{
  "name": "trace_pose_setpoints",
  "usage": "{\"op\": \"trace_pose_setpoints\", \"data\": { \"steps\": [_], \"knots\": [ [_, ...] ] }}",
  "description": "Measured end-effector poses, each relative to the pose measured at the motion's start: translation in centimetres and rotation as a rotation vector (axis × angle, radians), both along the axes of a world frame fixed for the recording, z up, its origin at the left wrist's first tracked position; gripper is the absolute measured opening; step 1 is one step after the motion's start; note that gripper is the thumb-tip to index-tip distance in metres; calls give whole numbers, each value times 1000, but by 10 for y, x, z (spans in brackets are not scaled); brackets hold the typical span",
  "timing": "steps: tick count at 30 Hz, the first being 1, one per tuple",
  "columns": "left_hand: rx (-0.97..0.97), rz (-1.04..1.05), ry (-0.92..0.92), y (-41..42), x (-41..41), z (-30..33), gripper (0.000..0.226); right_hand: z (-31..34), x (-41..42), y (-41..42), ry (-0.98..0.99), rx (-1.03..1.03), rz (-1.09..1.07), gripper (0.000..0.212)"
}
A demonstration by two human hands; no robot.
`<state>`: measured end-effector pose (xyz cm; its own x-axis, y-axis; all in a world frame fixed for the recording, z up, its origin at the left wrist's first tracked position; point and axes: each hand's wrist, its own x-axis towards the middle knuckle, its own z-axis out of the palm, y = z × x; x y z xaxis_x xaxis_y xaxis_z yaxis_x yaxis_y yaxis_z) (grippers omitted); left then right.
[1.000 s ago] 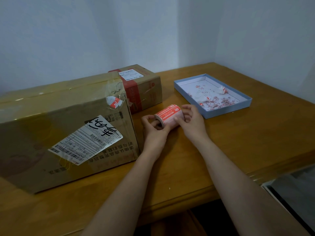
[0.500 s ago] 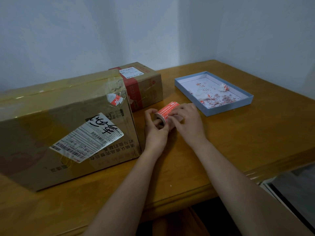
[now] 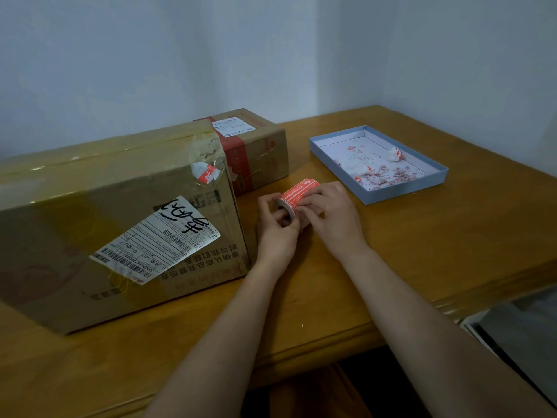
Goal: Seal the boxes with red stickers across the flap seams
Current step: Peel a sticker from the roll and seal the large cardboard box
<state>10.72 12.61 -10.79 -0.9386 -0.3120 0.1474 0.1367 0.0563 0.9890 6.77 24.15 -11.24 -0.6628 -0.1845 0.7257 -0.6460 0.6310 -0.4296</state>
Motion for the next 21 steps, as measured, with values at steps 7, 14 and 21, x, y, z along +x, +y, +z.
{"op": "trace_pose_setpoints", "data": {
  "steps": [7,14,21],
  "knots": [
    [-5,-7,-7,0,1,2,46,1,2,1,-6,10,14,13],
    [-54,-3,-16,0,1,1,47,2,1,1,2,15,4,11],
    [-86,-11,-12,0,0,0,45,1,2,0,28,60,-25,11]
  ]
}}
